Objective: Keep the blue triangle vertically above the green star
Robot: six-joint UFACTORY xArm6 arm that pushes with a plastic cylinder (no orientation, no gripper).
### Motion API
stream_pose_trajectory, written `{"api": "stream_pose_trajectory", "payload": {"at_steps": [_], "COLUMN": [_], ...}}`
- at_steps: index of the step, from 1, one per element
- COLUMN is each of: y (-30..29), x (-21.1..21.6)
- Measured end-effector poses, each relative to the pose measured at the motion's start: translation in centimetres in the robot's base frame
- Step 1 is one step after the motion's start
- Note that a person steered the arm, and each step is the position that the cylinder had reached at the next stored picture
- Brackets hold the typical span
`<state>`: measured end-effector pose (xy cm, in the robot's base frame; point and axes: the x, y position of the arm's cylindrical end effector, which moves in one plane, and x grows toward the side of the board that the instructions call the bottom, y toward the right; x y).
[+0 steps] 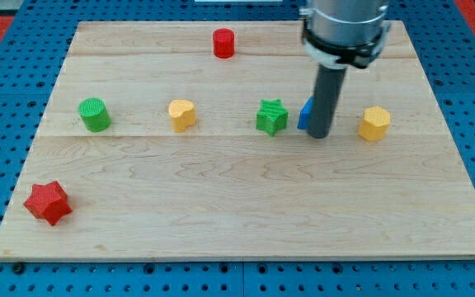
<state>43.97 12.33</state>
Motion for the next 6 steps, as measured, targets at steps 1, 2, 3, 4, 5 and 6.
{"api": "stream_pose_trajectory", "payload": {"at_steps": [1,2,3,4,5,6], "y": [2.9,3.3,4.9,0.2,-1.9,-2.9], "x": [-2.9,-2.7,-0.9,-0.6,-1.3,-7.0]}}
